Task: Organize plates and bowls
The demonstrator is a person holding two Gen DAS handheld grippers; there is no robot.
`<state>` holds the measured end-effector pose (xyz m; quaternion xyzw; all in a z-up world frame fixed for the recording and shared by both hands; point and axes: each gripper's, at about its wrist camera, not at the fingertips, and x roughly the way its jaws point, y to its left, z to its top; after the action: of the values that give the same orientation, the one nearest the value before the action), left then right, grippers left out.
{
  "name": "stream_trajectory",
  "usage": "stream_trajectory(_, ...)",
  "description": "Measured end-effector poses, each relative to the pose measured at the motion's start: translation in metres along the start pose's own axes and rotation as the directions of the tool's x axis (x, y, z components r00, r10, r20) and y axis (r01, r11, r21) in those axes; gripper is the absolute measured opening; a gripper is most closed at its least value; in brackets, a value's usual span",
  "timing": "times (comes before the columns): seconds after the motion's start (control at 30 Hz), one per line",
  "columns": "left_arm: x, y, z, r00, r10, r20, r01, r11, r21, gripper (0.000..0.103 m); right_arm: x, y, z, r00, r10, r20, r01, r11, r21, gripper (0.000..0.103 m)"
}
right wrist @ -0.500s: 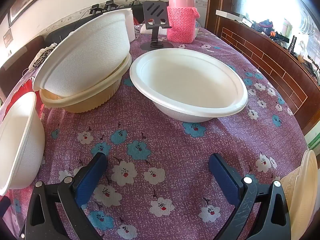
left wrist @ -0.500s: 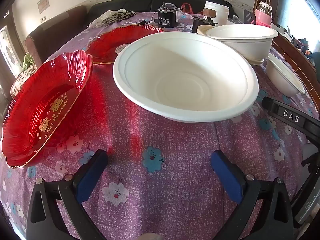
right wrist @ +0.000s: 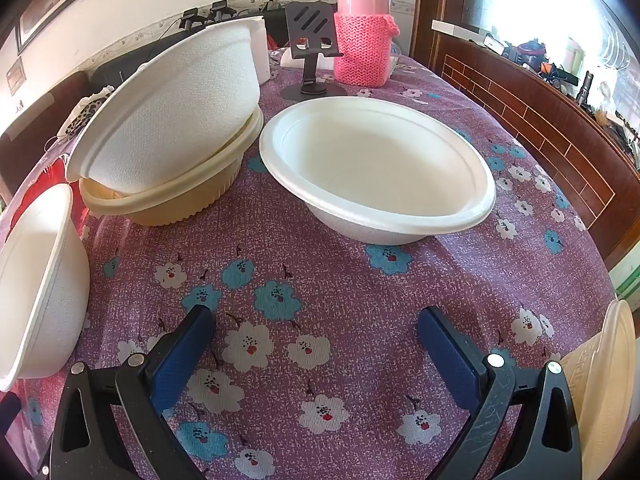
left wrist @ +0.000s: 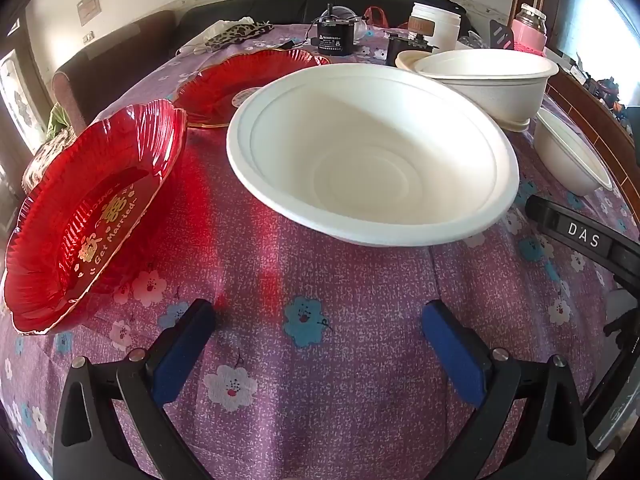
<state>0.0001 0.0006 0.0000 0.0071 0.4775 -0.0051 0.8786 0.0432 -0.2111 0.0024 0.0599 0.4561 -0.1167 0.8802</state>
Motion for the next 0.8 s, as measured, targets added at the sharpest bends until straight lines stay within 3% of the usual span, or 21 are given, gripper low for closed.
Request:
stream_trajectory(0.47, 0.0012, -0.0004, 0.0014, 1.0, 0.001, 0.0, -0.001, 1.0, -0.001, 0.103, 0.0001, -0.0001, 0.0, 1.0, 0.0, 0.0, 0.0, 1.0, 0.0, 0.102)
stream_trajectory(0.6, -0.0001, -0.0024, -0.0008, 0.999, 0.04, 0.0, -0.04, 0.998, -0.058, 0.103, 0.0, 0.0, 0.0, 1.0, 0.0, 0.0, 0.0, 1.0, 0.0, 0.102)
stream_trajectory(0.8, 0.0003, -0.0001, -0.0026, 0.999, 0.04, 0.001, -0.04, 0.997, -0.062, 0.103, -0.0001, 0.0, -0.0001, 1.0, 0.0, 0.0, 0.0, 1.0, 0.0, 0.102)
